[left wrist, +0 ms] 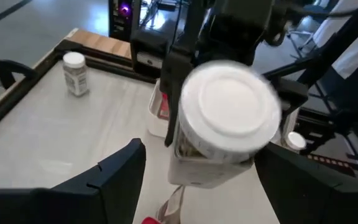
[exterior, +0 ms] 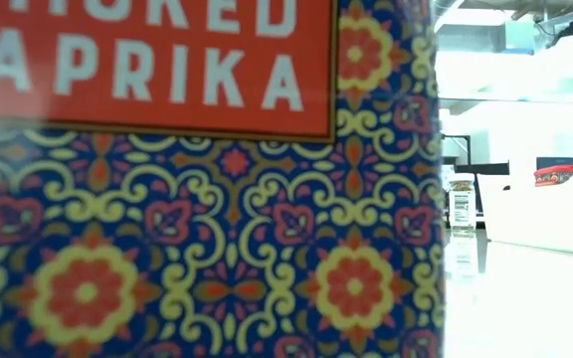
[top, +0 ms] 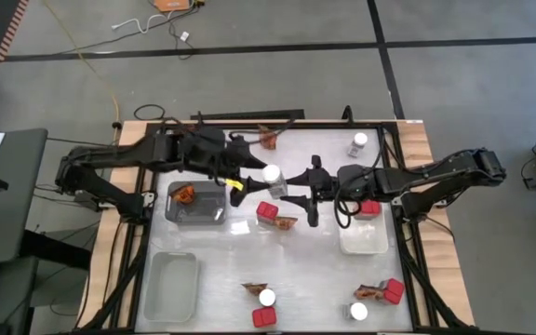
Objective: Sort spices by type
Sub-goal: Put the white spice bottle into the gray bin
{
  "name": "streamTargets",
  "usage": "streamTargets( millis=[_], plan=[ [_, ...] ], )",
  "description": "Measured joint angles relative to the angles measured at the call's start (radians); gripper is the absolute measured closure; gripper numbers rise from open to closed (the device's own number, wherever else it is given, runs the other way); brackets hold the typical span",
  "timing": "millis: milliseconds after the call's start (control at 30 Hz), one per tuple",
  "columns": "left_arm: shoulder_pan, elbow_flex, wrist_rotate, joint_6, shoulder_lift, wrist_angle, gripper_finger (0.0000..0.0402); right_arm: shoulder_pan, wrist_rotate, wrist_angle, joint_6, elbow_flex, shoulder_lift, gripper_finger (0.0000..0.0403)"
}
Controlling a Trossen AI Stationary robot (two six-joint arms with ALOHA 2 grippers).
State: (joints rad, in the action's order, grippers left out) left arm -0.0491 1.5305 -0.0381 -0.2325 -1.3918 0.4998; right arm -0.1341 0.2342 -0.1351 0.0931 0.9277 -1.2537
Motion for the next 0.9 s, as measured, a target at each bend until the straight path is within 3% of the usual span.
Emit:
streamTargets(
  millis=[200,633,900],
  plan=[
    [-0.016,0.134,-0.016,0.080,-0.059,0.141,0.0116,0.000,0.002,0.008,-0.001,0.000,0.001,0.0198],
    [-0.017,0.599,-0.054,0.237,-0.358,0.590,0.0116,-0.001,-0.005,0.041,0.020,0.000,0.001,0.0198],
    [-0.017,0.701,-0.094,0.237,-0.467,0.702,0.0116,-0.001,-0.005,0.072,0.030,0.000,0.001,0.0198]
  ],
)
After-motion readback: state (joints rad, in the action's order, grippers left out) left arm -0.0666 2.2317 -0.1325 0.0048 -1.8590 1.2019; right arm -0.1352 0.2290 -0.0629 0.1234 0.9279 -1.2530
